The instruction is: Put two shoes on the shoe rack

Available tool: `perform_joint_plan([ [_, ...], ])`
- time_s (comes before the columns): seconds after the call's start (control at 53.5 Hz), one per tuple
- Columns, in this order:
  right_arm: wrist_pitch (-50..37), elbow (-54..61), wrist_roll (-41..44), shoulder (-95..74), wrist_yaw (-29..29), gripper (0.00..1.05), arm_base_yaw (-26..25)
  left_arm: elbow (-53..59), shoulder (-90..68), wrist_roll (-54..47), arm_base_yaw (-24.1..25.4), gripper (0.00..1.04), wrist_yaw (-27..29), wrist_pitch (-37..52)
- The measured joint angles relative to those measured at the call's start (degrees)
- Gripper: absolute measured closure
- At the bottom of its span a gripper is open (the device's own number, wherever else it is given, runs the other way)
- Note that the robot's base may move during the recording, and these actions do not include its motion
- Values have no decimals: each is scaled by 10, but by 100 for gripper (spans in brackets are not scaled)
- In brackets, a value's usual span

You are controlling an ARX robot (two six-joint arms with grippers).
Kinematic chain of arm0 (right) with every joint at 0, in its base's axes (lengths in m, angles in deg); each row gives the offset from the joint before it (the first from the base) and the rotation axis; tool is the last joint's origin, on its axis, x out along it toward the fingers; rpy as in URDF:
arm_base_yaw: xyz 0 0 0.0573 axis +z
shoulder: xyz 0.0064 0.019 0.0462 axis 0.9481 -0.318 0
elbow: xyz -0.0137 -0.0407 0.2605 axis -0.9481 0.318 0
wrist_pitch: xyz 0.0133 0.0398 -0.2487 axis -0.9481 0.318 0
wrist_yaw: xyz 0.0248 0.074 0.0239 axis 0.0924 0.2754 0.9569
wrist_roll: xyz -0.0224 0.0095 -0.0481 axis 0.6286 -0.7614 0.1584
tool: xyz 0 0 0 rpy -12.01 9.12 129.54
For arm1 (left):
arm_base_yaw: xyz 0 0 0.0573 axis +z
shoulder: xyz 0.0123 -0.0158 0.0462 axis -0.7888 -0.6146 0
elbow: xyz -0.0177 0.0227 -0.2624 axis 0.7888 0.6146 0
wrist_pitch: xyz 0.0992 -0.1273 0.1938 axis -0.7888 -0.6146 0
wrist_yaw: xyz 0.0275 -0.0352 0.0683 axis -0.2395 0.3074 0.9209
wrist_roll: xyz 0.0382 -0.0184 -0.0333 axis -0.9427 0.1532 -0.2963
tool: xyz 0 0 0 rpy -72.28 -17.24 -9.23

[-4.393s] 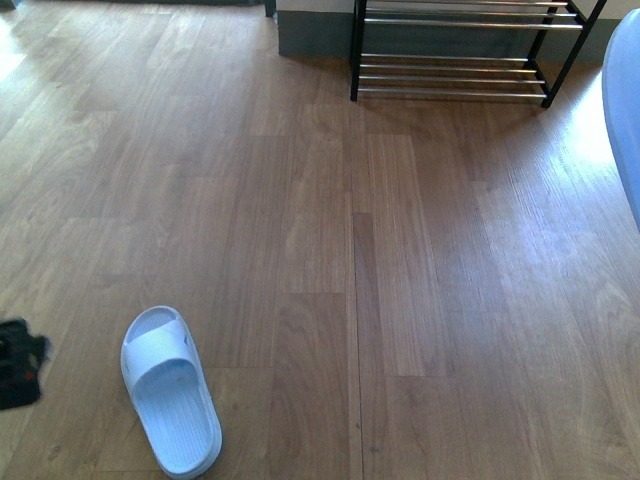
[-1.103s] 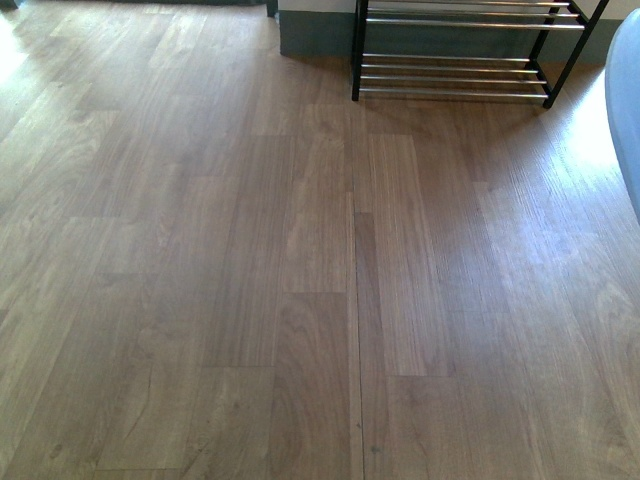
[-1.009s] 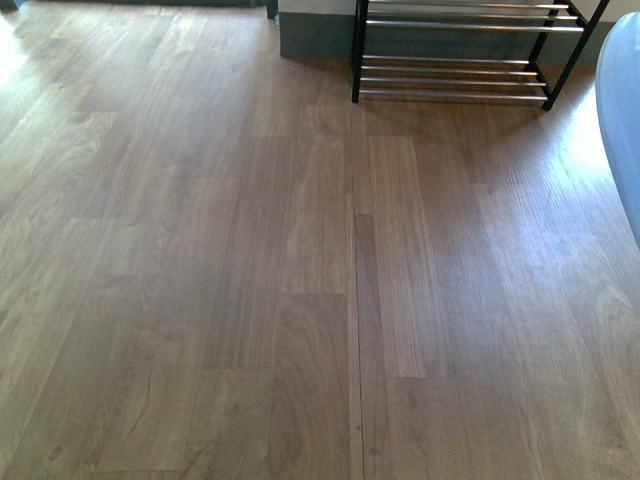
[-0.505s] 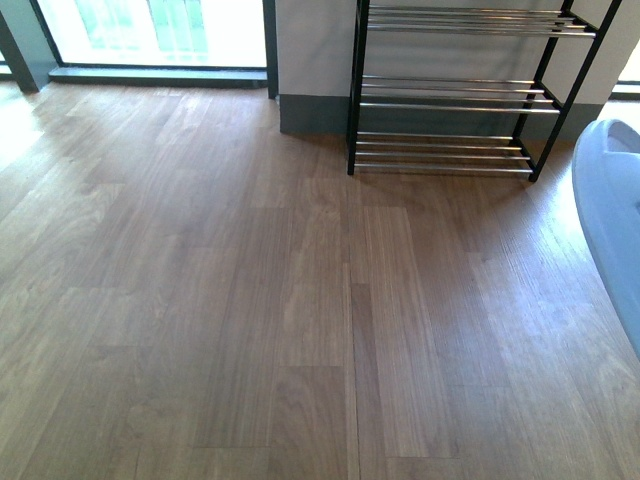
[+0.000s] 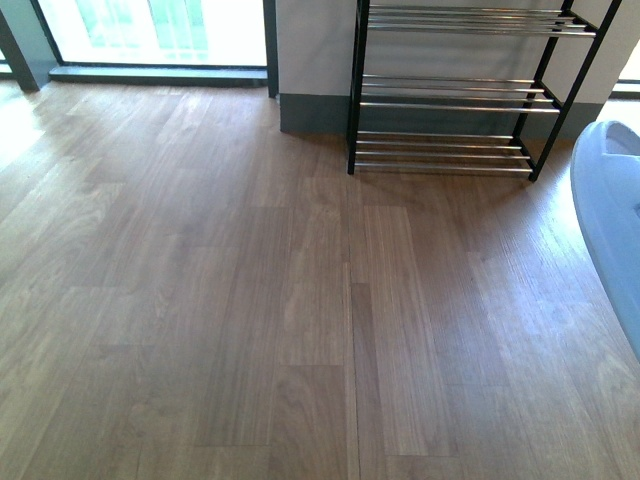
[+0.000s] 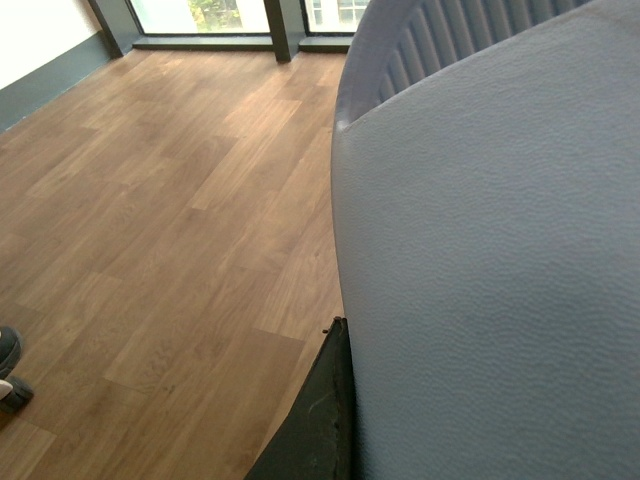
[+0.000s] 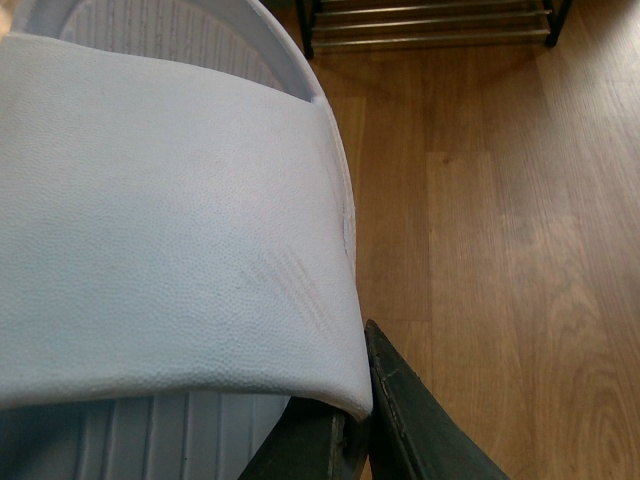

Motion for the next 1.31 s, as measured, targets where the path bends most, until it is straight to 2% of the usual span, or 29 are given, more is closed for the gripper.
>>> perform_joint_plan([
  [1.308, 0, 0, 0, 0, 0, 103, 0, -1, 0, 1, 0, 103, 0, 1],
])
